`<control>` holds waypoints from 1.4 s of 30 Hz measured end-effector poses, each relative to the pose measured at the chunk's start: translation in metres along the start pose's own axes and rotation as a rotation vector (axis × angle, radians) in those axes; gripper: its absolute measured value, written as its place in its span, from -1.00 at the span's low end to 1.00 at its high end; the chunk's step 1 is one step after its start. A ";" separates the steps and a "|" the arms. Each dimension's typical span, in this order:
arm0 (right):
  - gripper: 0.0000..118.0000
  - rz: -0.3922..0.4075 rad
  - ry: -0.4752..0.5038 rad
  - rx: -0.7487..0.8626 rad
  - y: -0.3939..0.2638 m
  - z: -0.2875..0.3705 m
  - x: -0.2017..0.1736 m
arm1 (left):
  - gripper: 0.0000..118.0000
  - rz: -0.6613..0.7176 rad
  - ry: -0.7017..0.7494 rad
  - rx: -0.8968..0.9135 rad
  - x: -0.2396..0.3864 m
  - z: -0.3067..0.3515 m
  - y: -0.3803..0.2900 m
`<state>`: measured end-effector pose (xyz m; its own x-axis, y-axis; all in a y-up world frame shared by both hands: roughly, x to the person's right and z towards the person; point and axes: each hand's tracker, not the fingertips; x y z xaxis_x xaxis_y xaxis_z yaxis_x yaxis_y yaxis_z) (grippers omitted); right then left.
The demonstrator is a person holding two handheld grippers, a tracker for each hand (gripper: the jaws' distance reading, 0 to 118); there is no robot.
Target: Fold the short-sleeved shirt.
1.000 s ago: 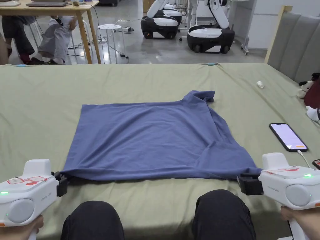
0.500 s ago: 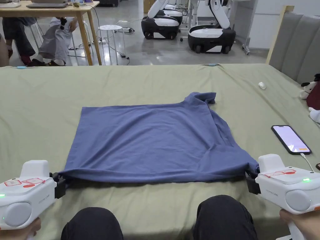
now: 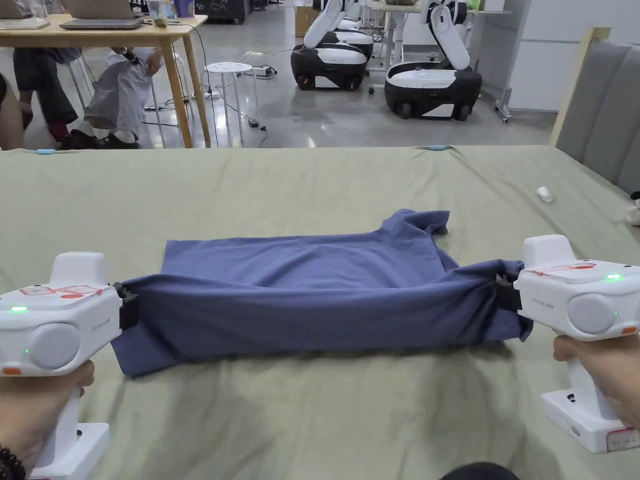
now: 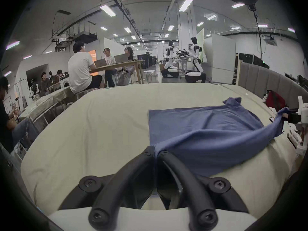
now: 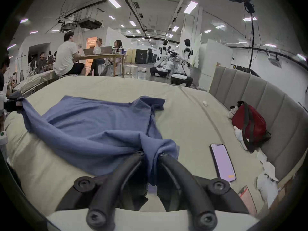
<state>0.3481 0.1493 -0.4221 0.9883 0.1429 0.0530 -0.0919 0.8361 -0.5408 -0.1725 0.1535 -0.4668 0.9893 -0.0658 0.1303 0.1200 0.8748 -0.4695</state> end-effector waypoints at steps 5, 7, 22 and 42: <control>-0.86 0.024 -0.028 -0.086 0.013 -0.079 -0.009 | -0.98 -0.034 0.020 -0.100 0.006 -0.070 0.007; -0.86 0.020 -0.029 -0.140 0.012 -0.112 -0.011 | -0.98 -0.039 0.016 -0.143 0.009 -0.096 0.005; 0.92 -0.090 -0.083 -0.162 0.005 -0.115 0.002 | 0.90 0.091 0.067 -0.181 0.015 -0.111 -0.014; -1.00 -0.036 -0.040 -0.128 -0.025 0.026 -0.032 | -1.00 0.036 0.013 -0.162 0.009 0.018 -0.044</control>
<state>0.3159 0.1377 -0.3888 0.9848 0.1376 0.1062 -0.0380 0.7669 -0.6407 -0.1701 0.1228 -0.4289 0.9940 -0.0431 0.1005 0.0956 0.7880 -0.6082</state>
